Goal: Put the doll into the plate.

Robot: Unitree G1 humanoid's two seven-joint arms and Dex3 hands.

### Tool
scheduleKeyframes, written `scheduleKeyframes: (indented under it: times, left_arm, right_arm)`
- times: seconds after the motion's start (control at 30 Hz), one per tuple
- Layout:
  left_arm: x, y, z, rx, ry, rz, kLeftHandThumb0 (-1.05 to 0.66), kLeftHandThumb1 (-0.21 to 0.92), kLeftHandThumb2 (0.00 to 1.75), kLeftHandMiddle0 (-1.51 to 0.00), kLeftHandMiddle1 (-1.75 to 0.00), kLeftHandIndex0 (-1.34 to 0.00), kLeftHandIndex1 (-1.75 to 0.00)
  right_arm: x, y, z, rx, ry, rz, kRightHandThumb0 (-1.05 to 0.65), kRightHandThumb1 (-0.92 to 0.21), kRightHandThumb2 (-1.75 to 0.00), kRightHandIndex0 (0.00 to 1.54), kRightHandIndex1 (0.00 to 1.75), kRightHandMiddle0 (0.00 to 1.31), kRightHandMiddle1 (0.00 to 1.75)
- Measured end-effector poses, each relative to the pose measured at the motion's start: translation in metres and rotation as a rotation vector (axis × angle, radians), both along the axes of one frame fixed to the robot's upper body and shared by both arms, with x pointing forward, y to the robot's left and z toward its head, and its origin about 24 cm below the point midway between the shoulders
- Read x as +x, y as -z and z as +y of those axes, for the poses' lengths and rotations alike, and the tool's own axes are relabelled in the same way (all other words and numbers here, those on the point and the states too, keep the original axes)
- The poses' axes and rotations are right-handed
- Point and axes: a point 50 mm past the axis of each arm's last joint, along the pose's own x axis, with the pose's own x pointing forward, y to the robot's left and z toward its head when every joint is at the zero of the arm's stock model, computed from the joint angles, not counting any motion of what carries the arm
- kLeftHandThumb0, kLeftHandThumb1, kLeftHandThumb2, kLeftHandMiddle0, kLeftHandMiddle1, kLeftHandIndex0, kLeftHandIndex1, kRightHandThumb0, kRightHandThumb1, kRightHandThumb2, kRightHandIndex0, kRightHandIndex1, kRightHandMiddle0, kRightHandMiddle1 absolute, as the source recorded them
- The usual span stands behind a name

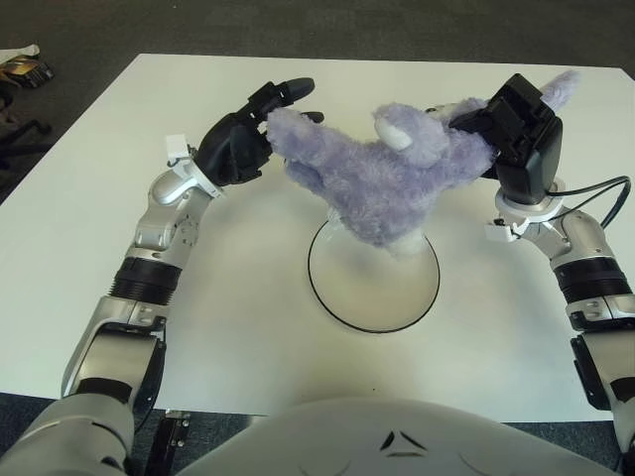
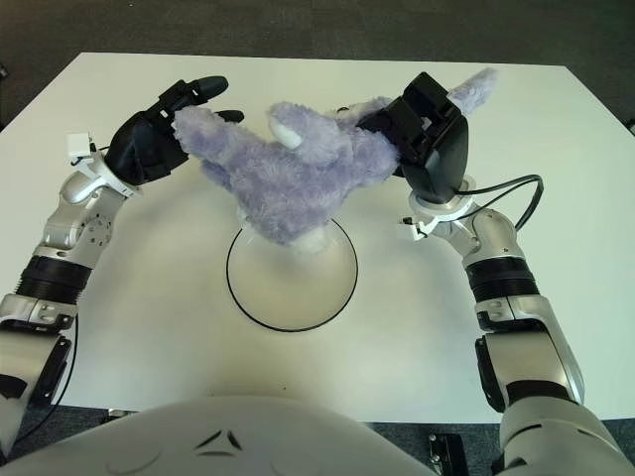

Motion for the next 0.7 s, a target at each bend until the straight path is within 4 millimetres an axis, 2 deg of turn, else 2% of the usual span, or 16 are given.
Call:
scheduleKeyframes:
  times: [0.13, 0.33, 0.5, 0.57, 0.6, 0.63, 0.7]
  left_arm:
    - [0.0000, -0.0012, 0.0034, 0.062, -0.016, -0.019, -1.05, 0.92, 0.98, 0.00, -0.47, 0.00, -0.62]
    - [0.0002, -0.0016, 0.0035, 0.185, -0.063, -0.079, -1.05, 0.92, 0.85, 0.00, -0.42, 0.00, -0.66]
    - [0.0004, -0.0040, 0.0038, 0.285, -0.139, -0.166, -1.01, 0.90, 0.57, 0.00, -0.52, 0.00, -0.77]
    - [0.0006, -0.0048, 0.0046, 0.305, -0.167, -0.190, -0.99, 0.87, 0.53, 0.00, -0.55, 0.00, -0.80]
    - [0.0008, -0.0051, 0.0050, 0.310, -0.180, -0.200, -0.97, 0.83, 0.54, 0.00, -0.57, 0.00, -0.82]
    - [0.0008, -0.0054, 0.0051, 0.316, -0.191, -0.212, -0.91, 0.69, 0.64, 0.00, -0.60, 0.00, -0.87]
    - [0.0008, -0.0060, 0.0047, 0.323, -0.208, -0.231, -0.83, 0.49, 0.80, 0.00, -0.66, 0.00, -0.93]
  right_arm:
    - [0.0001, -0.0005, -0.0016, -0.007, 0.007, 0.000, -0.01, -0.02, -1.56, 0.80, 1.75, 0.79, 1.43]
    - [0.0003, 0.0000, -0.0018, -0.009, 0.007, 0.005, -0.01, -0.04, -1.54, 0.79, 1.75, 0.78, 1.43]
    - [0.0005, 0.0005, -0.0022, -0.007, 0.006, 0.013, -0.01, -0.05, -1.52, 0.79, 1.75, 0.76, 1.43]
    - [0.0007, 0.0007, -0.0025, -0.005, 0.006, 0.016, -0.01, -0.05, -1.52, 0.79, 1.75, 0.76, 1.43]
    - [0.0008, 0.0007, -0.0027, -0.002, 0.006, 0.019, -0.01, -0.05, -1.52, 0.79, 1.75, 0.76, 1.43]
    - [0.0009, 0.0007, -0.0030, 0.001, 0.006, 0.023, -0.01, -0.06, -1.51, 0.78, 1.75, 0.76, 1.42]
    - [0.0012, 0.0005, -0.0032, 0.004, 0.004, 0.033, -0.01, -0.07, -1.49, 0.77, 1.75, 0.75, 1.42]
